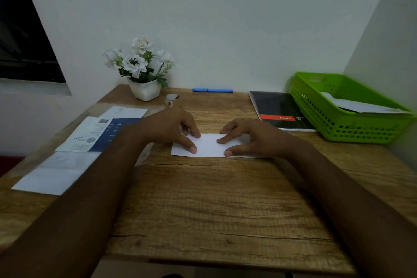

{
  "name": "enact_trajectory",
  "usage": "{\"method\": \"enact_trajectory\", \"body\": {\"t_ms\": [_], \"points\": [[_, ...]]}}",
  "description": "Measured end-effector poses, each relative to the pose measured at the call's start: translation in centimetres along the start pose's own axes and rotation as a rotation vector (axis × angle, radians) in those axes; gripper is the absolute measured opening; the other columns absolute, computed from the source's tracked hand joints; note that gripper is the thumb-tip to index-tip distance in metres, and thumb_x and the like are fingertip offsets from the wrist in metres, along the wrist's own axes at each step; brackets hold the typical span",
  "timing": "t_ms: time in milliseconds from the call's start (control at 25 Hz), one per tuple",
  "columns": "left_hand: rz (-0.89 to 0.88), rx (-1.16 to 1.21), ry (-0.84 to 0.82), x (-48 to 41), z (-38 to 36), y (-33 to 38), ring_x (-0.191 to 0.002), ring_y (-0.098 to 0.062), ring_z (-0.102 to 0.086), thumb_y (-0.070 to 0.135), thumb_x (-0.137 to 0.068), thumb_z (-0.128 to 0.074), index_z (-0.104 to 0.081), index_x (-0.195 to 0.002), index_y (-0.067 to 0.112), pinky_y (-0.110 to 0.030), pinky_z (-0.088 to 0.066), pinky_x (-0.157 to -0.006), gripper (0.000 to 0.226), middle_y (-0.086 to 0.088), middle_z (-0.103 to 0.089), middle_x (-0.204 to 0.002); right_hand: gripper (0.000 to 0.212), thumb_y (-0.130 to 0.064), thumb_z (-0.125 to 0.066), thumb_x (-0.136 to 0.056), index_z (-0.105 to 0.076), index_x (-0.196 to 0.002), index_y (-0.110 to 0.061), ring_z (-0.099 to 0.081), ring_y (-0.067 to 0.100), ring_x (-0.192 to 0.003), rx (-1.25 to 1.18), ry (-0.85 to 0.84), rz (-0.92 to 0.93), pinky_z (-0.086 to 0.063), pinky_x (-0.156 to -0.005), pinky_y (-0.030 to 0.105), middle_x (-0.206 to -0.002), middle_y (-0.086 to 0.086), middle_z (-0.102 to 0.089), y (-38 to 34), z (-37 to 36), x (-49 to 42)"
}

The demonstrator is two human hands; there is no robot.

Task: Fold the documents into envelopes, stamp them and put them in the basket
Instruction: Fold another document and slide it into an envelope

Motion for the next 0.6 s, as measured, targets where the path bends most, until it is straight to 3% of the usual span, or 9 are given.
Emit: {"method": "enact_trajectory", "body": {"t_ms": [280,440,600], "points": [[-0.016,0.033,-0.002,0.6,0.6,-0.5,-0.086,-0.002,-0.057,0.024,-0.070,-0.080,-0.073,-0.101,0.020,-0.011,-0.042,-0.070,0.032,0.009,-0.065,-0.099,0.027,-0.036,-0.084,-0.068,-0.073,-0.092,-0.044,-0.053,-0.002,-0.108,-0.064,0.010,-0.158,-0.040,-0.083,0.013,-0.115,-0.018,-0.060,3.4,2.7,2.3],[-0.058,0.044,0.079,0.8,0.8,-0.7,-0.084,-0.004,-0.060,0.014,-0.075,-0.076,-0.075,-0.094,0.018,-0.010,-0.045,-0.071,0.019,0.006,-0.068,-0.093,0.020,-0.017,-0.085,-0.070,-0.077,-0.082,-0.032,-0.063,0.005,-0.093,-0.071,0.079,-0.183,-0.047,-0.081,0.023,-0.096,-0.011,-0.072,4.3,3.9,3.2],[-0.081,0.025,0.201,0.8,0.6,-0.3,-0.075,0.007,-0.059,0.008,-0.077,-0.074,-0.074,-0.087,0.016,-0.005,-0.043,-0.063,0.013,0.012,-0.066,-0.079,0.009,-0.023,-0.077,-0.081,-0.077,-0.083,-0.032,-0.061,0.004,-0.081,0.060,0.200,-0.258,-0.047,-0.068,0.026,-0.083,-0.016,-0.072,4.6,4.3,3.7]]}}
Point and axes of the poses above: each hand's wrist, its own x-axis away from the middle knuckle, its own z-axis out of the back of the hand, y = z × x, the point moved 5 cm from there along -x, towards the middle knuckle
